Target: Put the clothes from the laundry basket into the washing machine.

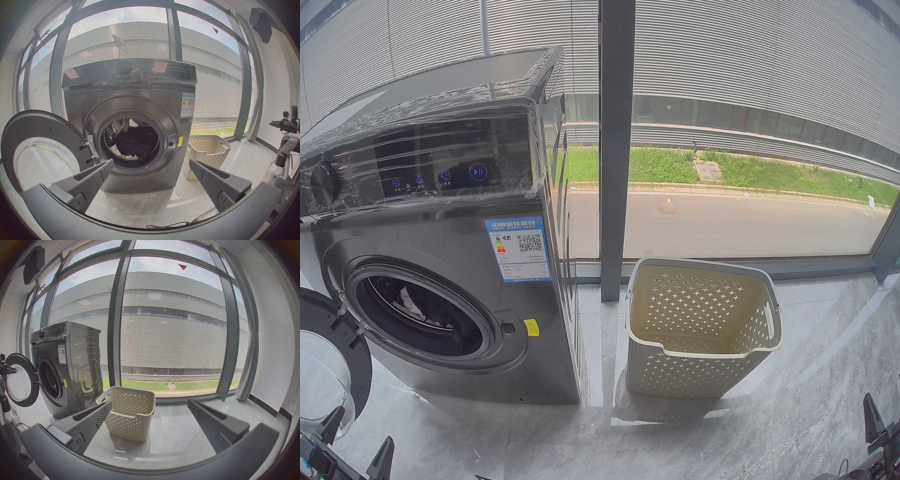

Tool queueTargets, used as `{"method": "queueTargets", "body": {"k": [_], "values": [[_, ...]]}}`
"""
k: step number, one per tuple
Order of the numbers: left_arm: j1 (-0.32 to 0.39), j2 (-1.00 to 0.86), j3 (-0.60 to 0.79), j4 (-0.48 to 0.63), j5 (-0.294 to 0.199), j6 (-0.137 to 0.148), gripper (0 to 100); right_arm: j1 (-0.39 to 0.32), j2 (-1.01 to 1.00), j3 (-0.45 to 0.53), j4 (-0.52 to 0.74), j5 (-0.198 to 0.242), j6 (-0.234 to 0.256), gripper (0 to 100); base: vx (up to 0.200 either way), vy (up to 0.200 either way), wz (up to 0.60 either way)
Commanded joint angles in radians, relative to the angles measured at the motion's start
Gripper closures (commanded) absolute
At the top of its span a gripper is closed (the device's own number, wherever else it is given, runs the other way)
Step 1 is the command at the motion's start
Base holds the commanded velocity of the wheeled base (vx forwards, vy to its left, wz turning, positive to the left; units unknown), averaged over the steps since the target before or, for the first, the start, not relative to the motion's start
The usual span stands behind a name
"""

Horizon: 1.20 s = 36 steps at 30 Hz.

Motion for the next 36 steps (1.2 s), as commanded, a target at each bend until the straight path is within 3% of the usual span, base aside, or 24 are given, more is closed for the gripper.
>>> {"method": "queueTargets", "body": {"k": [1, 10, 31, 36], "values": [[0.0, 0.002, 0.016, 0.0, 0.0, 0.0, 0, 0.0, -0.016, 0.0, 0.0, 0.002, 0.0, 0, -0.2, 0.0, 0.0], [0.0, 0.002, 0.016, 0.0, 0.001, 0.0, 0, 0.0, -0.016, 0.0, 0.0, 0.0, 0.0, 0, -0.2, 0.0, 0.0], [0.0, 0.002, 0.018, 0.0, 0.003, -0.003, 0, 0.0, -0.016, 0.0, 0.0, 0.0, 0.003, 0, 0.0, 0.0, 0.0], [0.0, 0.002, 0.016, 0.0, 0.003, -0.003, 0, 0.0, -0.016, 0.0, 0.0, 0.0, 0.003, 0, 0.0, 0.2, 0.0]]}}
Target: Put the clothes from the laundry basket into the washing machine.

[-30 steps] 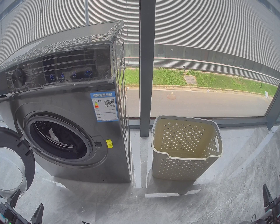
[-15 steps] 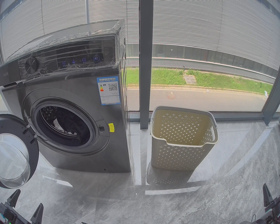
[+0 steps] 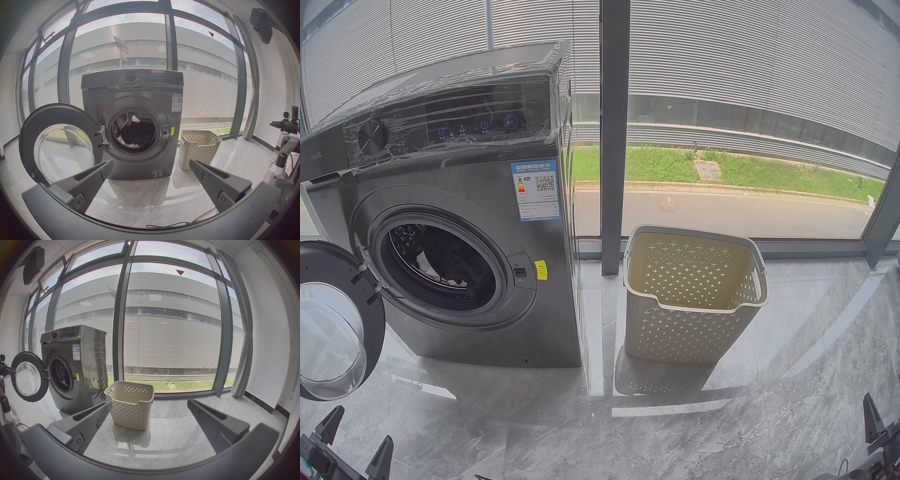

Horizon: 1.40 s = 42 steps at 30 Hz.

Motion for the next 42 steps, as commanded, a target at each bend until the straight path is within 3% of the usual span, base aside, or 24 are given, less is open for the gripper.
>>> {"method": "queueTargets", "body": {"k": [1, 42], "values": [[0.0, 0.002, 0.016, 0.0, 0.0, 0.0, 0, 0.0, -0.016, 0.0, -0.001, 0.001, 0.0, 0, 0.0, 0.2, 0.0], [0.0, 0.002, 0.018, 0.0, 0.0, 0.0, 0, 0.0, -0.016, 0.0, -0.001, -0.001, 0.001, 0, 0.0, 0.19, 0.0]]}}
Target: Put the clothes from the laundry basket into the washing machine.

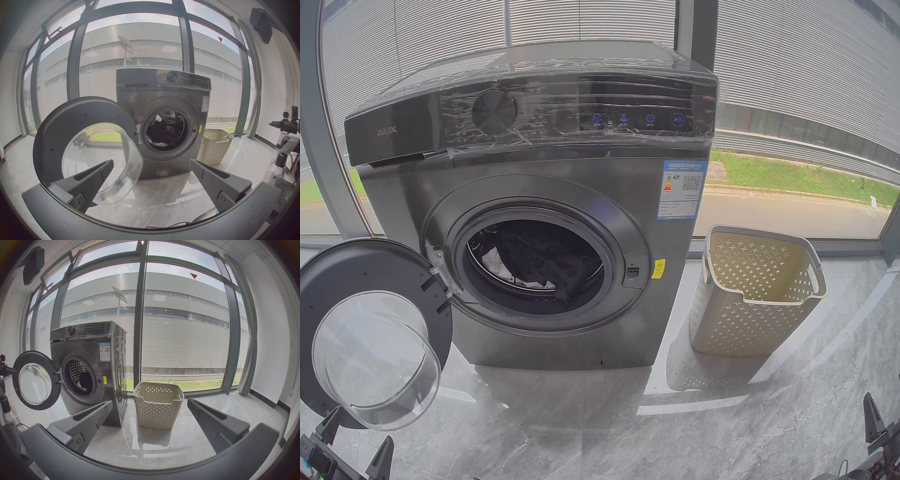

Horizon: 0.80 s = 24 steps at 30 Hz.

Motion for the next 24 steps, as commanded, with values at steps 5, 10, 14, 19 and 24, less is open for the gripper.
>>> {"method": "queueTargets", "body": {"k": [5, 10, 14, 19, 24], "values": [[-0.001, 0.001, 0.018, 0.0, 0.001, 0.0, 0, 0.0, -0.016, 0.0, -0.001, 0.0, -0.001, 0, 0.0, 0.0, 0.0], [-0.001, 0.001, 0.016, 0.0, 0.001, 0.0, 0, 0.0, -0.016, 0.0, -0.001, 0.0, 0.001, 0, 0.0, 0.0, 0.0], [-0.001, 0.001, 0.016, 0.0, 0.001, 0.001, 0, 0.0, -0.016, 0.0, -0.001, 0.0, 0.001, 0, -0.2, 0.0, 0.0], [-0.001, 0.001, 0.018, 0.0, -0.001, 0.0, 0, 0.0, -0.016, -0.002, -0.001, 0.0, 0.001, 0, -0.2, 0.0, 0.0], [-0.001, 0.001, 0.018, 0.0, 0.001, 0.0, 0, 0.0, -0.016, 0.0, -0.001, 0.0, 0.001, 0, -0.12, 0.0, 0.0]]}}
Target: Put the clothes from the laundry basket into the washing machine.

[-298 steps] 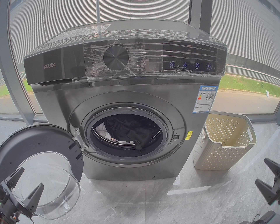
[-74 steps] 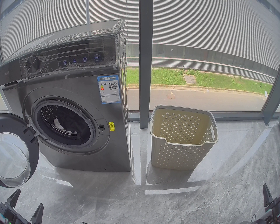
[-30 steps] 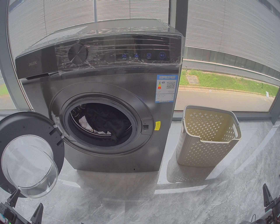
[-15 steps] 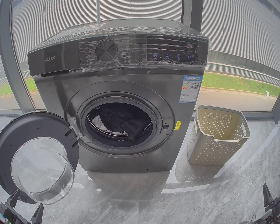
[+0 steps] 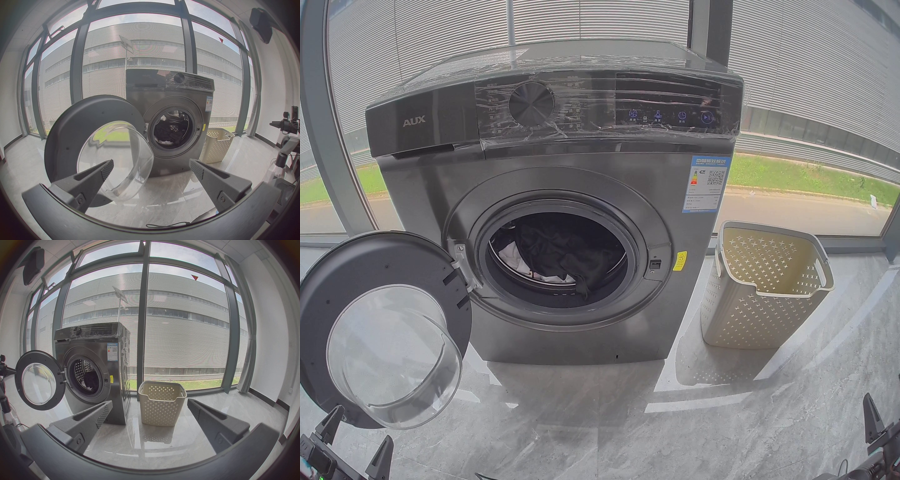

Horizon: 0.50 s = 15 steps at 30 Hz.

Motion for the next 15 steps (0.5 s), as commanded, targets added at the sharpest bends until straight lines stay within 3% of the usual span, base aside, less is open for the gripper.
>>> {"method": "queueTargets", "body": {"k": [1, 10, 15], "values": [[0.0, 0.001, 0.018, 0.0, 0.001, 0.0, 0, 0.0, -0.016, 0.0, -0.001, 0.002, -0.001, 0, 0.0, 0.0, 0.0], [0.0, 0.001, 0.016, 0.002, -0.001, 0.001, 0, 0.0, -0.016, 0.0, -0.001, 0.0, -0.001, 0, 0.0, 0.0, 0.0], [0.0, 0.002, 0.016, 0.002, -0.001, 0.001, 0, 0.0, -0.016, 0.0, -0.001, 0.0, -0.001, 0, 0.0, 0.2, 0.0]]}}
